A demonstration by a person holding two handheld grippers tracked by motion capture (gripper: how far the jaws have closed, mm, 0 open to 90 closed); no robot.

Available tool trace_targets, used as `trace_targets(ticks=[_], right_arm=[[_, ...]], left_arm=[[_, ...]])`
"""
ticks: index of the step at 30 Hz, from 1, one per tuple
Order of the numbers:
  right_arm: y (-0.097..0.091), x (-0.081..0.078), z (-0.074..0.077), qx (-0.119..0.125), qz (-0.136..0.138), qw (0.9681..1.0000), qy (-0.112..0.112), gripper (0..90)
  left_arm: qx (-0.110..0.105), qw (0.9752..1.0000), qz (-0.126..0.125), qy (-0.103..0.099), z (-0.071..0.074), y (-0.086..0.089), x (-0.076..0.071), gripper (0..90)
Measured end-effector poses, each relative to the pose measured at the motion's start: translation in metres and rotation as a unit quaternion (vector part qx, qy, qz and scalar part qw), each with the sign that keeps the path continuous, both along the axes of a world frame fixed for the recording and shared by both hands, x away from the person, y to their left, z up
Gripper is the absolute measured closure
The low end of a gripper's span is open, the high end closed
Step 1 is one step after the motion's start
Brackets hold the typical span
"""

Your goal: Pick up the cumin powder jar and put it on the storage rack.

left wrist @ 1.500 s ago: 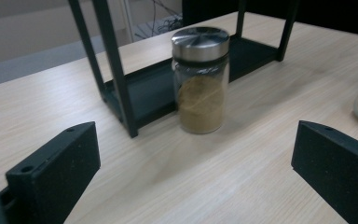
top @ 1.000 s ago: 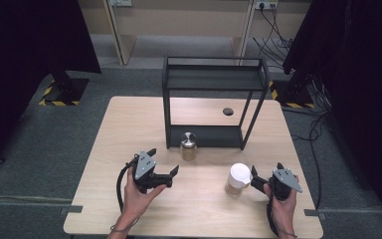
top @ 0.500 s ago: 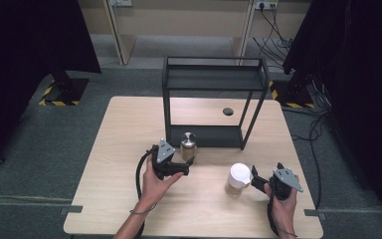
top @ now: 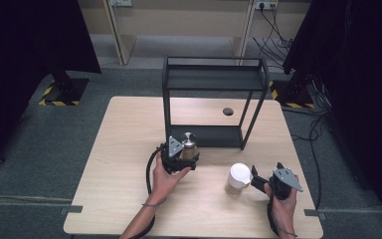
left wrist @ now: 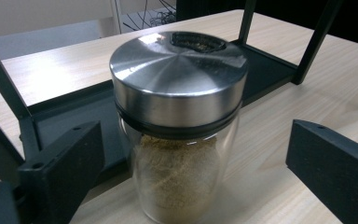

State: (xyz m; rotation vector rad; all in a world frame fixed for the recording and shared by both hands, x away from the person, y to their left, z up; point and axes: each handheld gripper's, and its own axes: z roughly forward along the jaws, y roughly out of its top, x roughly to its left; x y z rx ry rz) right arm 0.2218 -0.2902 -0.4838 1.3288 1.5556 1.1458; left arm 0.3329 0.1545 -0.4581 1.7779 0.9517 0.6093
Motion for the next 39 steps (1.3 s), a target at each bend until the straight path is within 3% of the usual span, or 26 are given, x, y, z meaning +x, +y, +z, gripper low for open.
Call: trace_targets(ticks=[5,15,18,23,33,39], right_arm=[[0.000,0.000,0.000,0.001,0.001,1.0000,0.000,4.5],[0.000,0.000,0.000,0.002,0.000,1.0000,-0.001,4.5],[-0.001,0.000,-0.001,0.002,0.000,1.0000,-0.001,4.5],[0.000,0.000,-0.001,0.001,0.000,1.0000,-0.002,4.5],[0.000,-0.001,-0.001,0.001,0.000,1.0000,-0.003,4.6],[0.000,-0.001,-0.001,0.000,0.000,1.0000,-0.003,4.6]], left_arm=[[-0.007,0.9999,0.007,0.001,-0.002,-0.003,0.006,11.3],[0.001,0.9999,0.012,0.006,-0.003,-0.009,0.012,19.2],[-0.007,0.9997,0.022,0.009,-0.007,-0.007,0.013,24.0],[-0.014,0.9996,0.019,0.014,-0.008,-0.006,0.015,29.0],[-0.014,0.9996,0.025,0.003,-0.012,-0.008,0.011,30.0],[-0.023,0.9992,0.031,0.012,-0.010,-0.007,0.010,30.1]])
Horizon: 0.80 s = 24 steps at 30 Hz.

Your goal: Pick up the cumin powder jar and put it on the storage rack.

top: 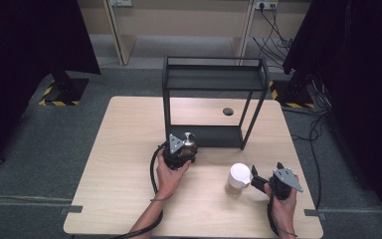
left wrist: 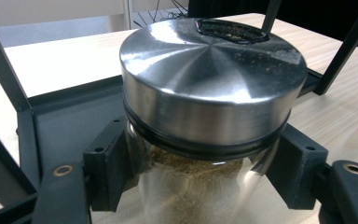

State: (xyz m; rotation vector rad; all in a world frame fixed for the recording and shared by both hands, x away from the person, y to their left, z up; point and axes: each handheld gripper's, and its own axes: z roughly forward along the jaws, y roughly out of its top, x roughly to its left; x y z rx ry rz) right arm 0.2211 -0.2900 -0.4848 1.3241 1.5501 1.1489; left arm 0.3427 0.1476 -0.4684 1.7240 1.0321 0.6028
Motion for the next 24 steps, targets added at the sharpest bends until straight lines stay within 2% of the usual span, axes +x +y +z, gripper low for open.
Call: trace_targets(ticks=[5,10,12,13,15,16,17,18,24], right_arm=[[0.000,0.000,0.000,0.000,0.000,1.0000,0.000,4.6],[0.000,0.000,0.000,0.000,0.000,1.0000,0.001,4.6],[0.000,0.000,0.000,-0.001,-0.001,1.0000,0.000,4.6],[0.000,0.000,0.000,-0.001,0.000,1.0000,0.000,4.6],[0.000,0.000,0.000,-0.001,-0.001,1.0000,0.000,4.6],[0.001,0.000,0.000,-0.002,-0.001,1.0000,0.000,4.6],[0.001,0.000,0.000,-0.002,-0.001,1.0000,0.000,4.6],[0.001,0.000,0.000,-0.003,-0.001,1.0000,0.000,4.6],[0.001,0.000,0.000,-0.003,-0.001,1.0000,0.000,4.6]], left_arm=[[0.007,1.0000,0.002,0.003,0.004,0.001,-0.004,30.2],[0.002,0.9999,-0.001,-0.014,0.007,0.003,-0.015,30.2],[0.001,0.9997,-0.005,-0.024,0.012,0.005,-0.020,30.3],[-0.005,0.9993,-0.006,-0.036,0.016,0.006,-0.026,30.3],[-0.005,0.9991,-0.008,-0.041,0.019,0.007,-0.028,30.3],[-0.006,0.9986,-0.011,-0.052,0.023,0.008,-0.033,30.2],[-0.006,0.9986,-0.011,-0.052,0.023,0.008,-0.033,30.3],[-0.001,0.9981,-0.012,-0.061,0.028,0.008,-0.037,30.3],[0.001,0.9976,-0.008,-0.069,0.036,0.009,-0.042,30.3]])
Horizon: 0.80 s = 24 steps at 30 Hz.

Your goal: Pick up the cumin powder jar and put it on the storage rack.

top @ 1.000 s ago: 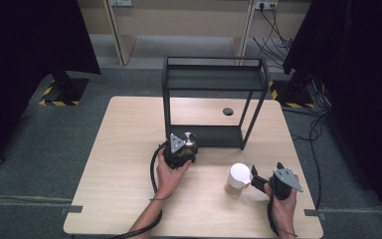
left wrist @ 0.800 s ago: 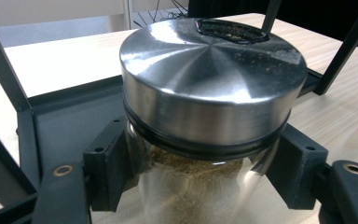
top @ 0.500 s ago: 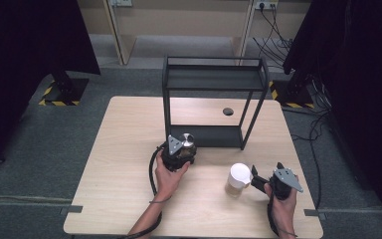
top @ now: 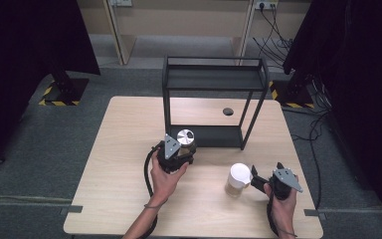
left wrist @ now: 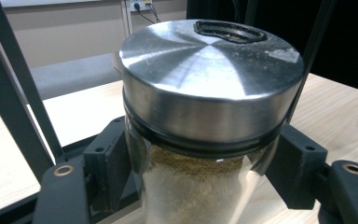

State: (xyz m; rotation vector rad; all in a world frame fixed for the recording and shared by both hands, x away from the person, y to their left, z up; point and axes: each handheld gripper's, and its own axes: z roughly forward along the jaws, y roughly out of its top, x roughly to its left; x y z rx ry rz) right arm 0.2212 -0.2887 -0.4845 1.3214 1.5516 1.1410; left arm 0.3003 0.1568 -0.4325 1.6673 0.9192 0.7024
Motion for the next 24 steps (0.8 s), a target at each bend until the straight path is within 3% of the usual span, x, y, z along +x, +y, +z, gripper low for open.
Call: trace_targets(ticks=[6,24], right_arm=[[0.000,0.000,0.000,0.000,0.000,1.0000,0.000,4.6],[0.001,0.000,0.000,0.000,-0.001,1.0000,0.001,4.6]], left_arm=[[-0.013,0.9999,-0.004,-0.008,0.006,0.002,-0.005,30.3],[-0.026,0.9983,-0.006,-0.052,0.047,0.004,-0.026,30.3]])
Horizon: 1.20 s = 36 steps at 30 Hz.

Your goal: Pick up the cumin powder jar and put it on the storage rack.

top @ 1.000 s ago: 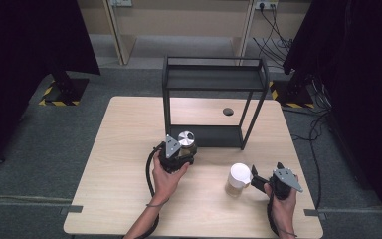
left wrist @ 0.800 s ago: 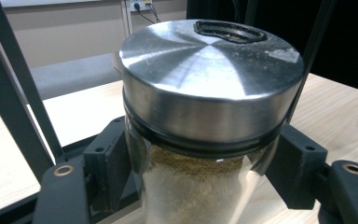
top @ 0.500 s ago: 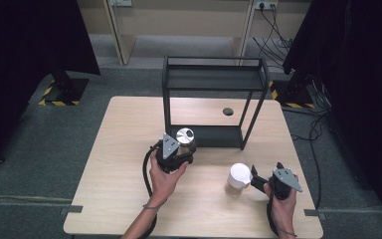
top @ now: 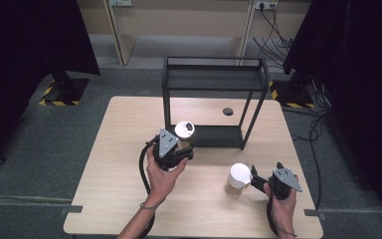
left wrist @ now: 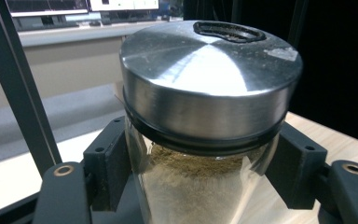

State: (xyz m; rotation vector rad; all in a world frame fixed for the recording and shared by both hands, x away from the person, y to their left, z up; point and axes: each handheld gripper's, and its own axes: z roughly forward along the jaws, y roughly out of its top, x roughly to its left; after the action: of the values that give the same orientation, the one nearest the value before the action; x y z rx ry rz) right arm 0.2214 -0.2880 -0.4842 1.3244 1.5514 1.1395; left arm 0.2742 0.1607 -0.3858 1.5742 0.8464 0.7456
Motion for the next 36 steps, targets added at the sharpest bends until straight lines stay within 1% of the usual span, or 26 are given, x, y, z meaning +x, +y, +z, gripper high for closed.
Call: trace_targets(ticks=[4,11,17,22,29,36], right_arm=[[0.000,0.000,0.000,0.000,0.000,1.0000,0.000,4.5],[0.000,0.000,0.000,0.000,0.000,1.0000,0.000,4.6],[0.000,0.000,0.000,0.003,0.000,1.0000,0.001,4.6],[0.000,0.000,0.000,0.003,0.000,1.0000,0.000,4.6],[-0.001,0.000,0.000,0.003,0.000,1.0000,0.000,4.6],[-0.001,0.000,0.000,0.006,0.000,1.0000,0.001,4.6]], left_arm=[[-0.006,0.9999,-0.006,-0.015,0.012,0.002,-0.004,30.3],[-0.013,0.9995,-0.009,-0.028,0.030,0.003,-0.005,30.4],[-0.010,0.9992,-0.007,-0.039,0.043,0.005,-0.005,30.4],[-0.005,0.9991,-0.004,-0.041,0.050,0.004,-0.003,30.4],[0.003,0.9993,-0.002,-0.037,0.061,0.003,0.000,30.4],[0.004,0.9993,-0.001,-0.036,0.073,0.002,0.002,30.4]])
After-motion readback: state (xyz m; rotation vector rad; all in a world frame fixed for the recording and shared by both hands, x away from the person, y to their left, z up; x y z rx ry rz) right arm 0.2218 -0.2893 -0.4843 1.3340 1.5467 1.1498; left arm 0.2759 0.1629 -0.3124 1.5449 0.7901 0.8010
